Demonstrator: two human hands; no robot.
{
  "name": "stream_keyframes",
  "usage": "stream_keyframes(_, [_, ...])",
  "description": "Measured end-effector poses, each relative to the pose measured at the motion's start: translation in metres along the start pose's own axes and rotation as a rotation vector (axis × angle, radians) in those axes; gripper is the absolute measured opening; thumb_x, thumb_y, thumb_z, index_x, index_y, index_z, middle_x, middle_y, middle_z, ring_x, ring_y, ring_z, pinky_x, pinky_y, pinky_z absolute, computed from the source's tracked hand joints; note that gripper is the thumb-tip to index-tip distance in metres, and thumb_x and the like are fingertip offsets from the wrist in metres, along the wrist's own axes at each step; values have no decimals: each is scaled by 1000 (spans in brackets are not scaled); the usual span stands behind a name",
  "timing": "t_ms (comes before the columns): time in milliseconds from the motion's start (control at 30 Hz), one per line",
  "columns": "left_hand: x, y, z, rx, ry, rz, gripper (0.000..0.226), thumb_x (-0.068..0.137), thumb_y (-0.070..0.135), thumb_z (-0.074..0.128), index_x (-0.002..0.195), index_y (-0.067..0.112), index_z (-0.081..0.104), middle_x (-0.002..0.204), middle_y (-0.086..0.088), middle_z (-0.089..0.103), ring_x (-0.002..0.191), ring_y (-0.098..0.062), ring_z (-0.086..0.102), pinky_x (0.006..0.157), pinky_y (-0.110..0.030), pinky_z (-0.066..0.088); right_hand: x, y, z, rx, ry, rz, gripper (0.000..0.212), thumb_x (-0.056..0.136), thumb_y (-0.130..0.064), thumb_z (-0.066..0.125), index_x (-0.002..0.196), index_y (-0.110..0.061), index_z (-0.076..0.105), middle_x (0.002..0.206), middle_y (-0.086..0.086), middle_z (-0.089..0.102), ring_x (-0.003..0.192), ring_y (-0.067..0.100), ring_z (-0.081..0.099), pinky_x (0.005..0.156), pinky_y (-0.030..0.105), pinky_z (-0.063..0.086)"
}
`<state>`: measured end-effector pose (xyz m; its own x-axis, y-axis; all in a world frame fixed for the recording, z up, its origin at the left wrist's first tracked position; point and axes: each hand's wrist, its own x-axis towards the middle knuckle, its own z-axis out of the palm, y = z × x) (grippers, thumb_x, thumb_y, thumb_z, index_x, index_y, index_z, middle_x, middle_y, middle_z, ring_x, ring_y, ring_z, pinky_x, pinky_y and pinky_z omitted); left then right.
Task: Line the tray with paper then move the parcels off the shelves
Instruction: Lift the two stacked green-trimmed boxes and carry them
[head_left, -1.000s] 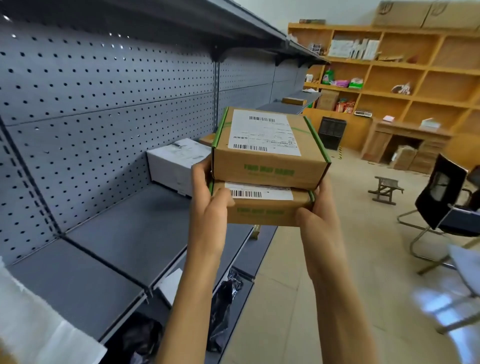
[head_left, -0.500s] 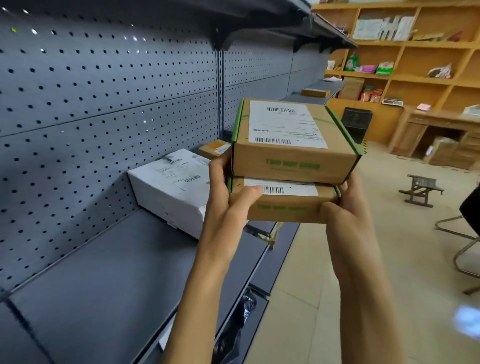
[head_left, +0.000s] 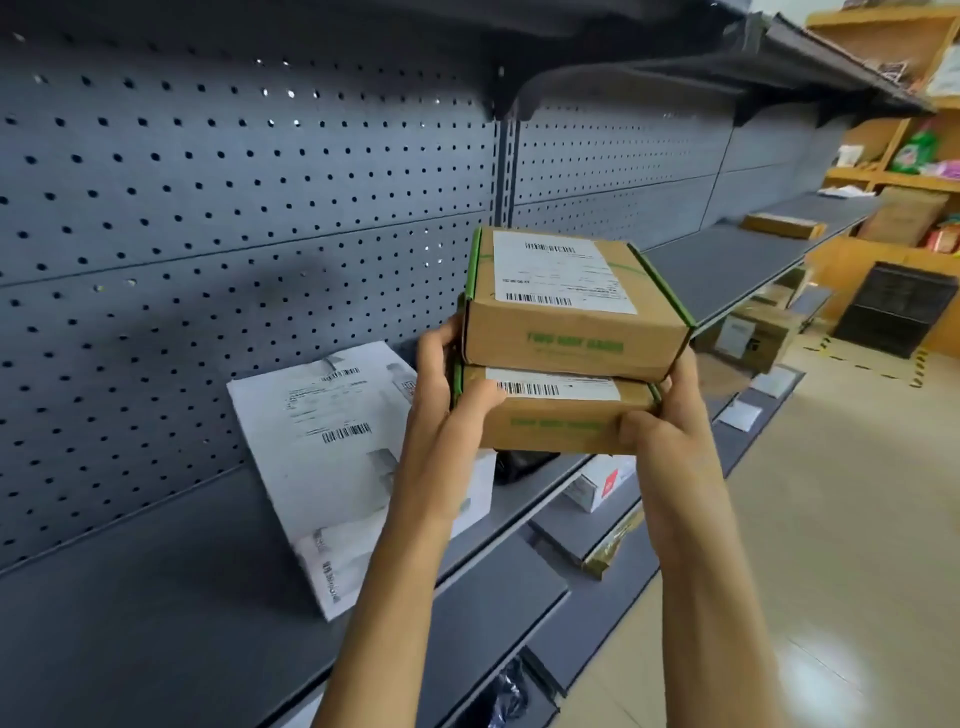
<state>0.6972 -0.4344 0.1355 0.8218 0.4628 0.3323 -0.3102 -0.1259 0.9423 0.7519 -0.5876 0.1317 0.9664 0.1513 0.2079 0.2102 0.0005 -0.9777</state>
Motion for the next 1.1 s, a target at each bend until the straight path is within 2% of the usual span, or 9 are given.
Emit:
stream_keyframes(133, [22,-11,22,16,75,-3,51,90,-3,55,113,43,49,91,44,65,90,24,57,73,0,42,44,13,-7,20,-74,-7,94,76,19,29,149,-41,40,131,-4,64,122,17,57,111,46,45])
stream_keyframes(267, [31,-21,35,33,153,-1,51,93,-1,50,127,36,48,99,38,66,96,19,59,73,0,43,81,26,-5,38,-160,-18,93,82,20,28,150,-43,39,129,-9,64,107,3,59,90,29,53])
stream_keyframes(367, [44,-32,39,78,208,-34,60,89,-8,47,133,31,45,96,41,64,92,21,58,72,-4,45,106,37,0,57,-210,-13,95,79,22,26,150,-39,39,131,-6,64,106,5,58,91,31,52])
stream_keyframes(467, [55,-47,42,177,257,-81,66,86,-8,46,132,38,41,98,42,62,91,19,56,78,-18,47,130,52,8,56,-268,14,94,79,22,26,149,-39,41,133,-4,63,109,9,58,85,21,50])
stream_keyframes(633, [68,-65,34,295,309,-132,55,96,-2,44,140,31,36,137,14,55,123,-2,51,102,-30,44,158,76,27,67,-353,28,91,80,23,27,149,-34,43,138,0,61,128,18,55,89,26,48])
stream_keyframes(733, [72,-73,27,359,317,-148,54,94,3,48,137,33,35,141,10,53,129,-6,49,110,-38,41,168,86,38,72,-351,7,90,78,24,26,149,-30,43,137,2,62,127,18,56,87,25,47])
stream_keyframes(833, [74,-79,25,393,317,-154,57,92,1,49,135,37,35,138,8,54,125,-3,52,103,-30,45,175,92,44,57,-329,-15,92,77,23,27,150,-32,41,136,-1,62,128,17,55,91,26,46])
stream_keyframes(933, [73,-81,22,424,307,-148,63,93,-5,47,138,38,34,139,8,52,120,7,51,94,-16,42,175,92,47,49,-296,-23,88,81,23,27,151,-29,40,136,0,62,124,13,55,83,16,44])
stream_keyframes(1100, [62,-79,16,389,288,-147,70,89,-12,41,138,37,36,140,14,52,126,3,53,105,-28,44,162,87,47,67,-267,-42,81,83,23,26,149,-22,41,127,-8,61,104,-12,56,80,2,43])
